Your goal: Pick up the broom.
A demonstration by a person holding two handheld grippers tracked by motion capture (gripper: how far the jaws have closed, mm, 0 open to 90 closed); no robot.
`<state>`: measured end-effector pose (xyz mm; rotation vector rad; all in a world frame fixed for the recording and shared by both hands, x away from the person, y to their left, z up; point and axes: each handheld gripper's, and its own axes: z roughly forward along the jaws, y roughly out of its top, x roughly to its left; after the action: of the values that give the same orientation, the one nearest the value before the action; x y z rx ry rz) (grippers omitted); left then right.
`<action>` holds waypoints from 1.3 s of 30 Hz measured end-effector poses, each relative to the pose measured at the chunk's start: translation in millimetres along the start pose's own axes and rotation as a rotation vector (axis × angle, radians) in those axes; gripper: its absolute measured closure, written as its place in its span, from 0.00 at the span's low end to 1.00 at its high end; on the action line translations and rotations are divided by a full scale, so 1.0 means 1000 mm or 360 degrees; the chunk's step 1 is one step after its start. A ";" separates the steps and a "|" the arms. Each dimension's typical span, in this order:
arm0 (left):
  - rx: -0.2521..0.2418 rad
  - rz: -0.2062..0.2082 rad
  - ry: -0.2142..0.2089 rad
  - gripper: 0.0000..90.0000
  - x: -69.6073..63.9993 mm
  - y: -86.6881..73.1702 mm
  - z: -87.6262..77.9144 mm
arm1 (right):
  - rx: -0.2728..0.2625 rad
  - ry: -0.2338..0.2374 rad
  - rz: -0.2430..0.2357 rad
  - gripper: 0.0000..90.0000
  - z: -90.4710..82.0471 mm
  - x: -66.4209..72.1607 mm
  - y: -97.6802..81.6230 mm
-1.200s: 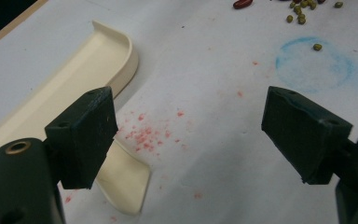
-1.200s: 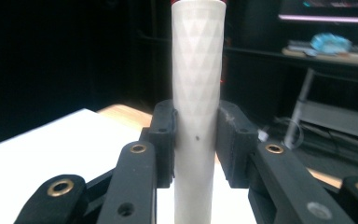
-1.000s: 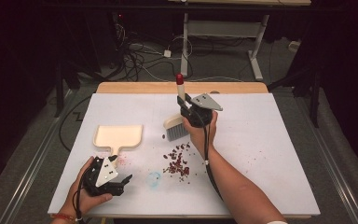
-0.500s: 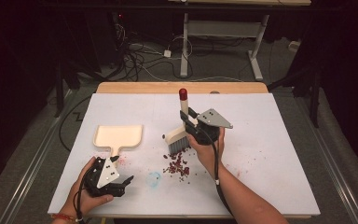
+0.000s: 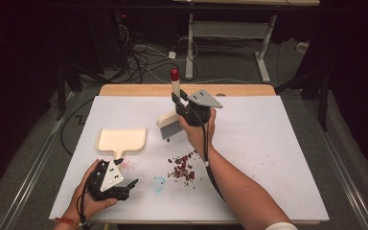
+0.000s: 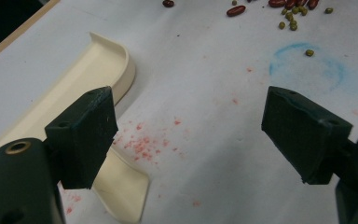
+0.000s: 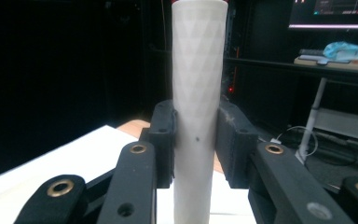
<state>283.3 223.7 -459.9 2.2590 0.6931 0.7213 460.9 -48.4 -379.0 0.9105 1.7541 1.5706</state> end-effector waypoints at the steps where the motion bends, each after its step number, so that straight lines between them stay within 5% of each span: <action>1: 0.0003 -0.0002 -0.0005 0.19 0.000 0.000 0.000 | 0.0000 0.0000 0.0000 0.78 0.000 0.000 0.000; 8: 0.0048 0.0005 -0.0014 0.19 -0.001 -0.005 0.003 | 0.0017 -0.0113 -0.0065 0.78 0.031 0.015 -0.023; 13: 0.0044 0.0009 -0.0009 0.19 -0.002 -0.005 0.000 | 0.0018 -0.0028 -0.0044 0.78 0.028 0.022 -0.029; 31: 0.0045 0.0022 -0.0013 0.19 -0.005 -0.002 0.000 | 0.0017 0.0143 -0.0093 0.78 -0.054 0.024 -0.043; 39: 0.0042 0.0025 -0.0016 0.19 -0.006 -0.001 0.001 | 0.0009 0.0156 -0.0001 0.78 -0.083 0.015 -0.048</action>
<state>279.5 220.0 -462.8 2.2925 0.6847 0.7117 380.1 -87.1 -417.5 0.8487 1.8266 1.6353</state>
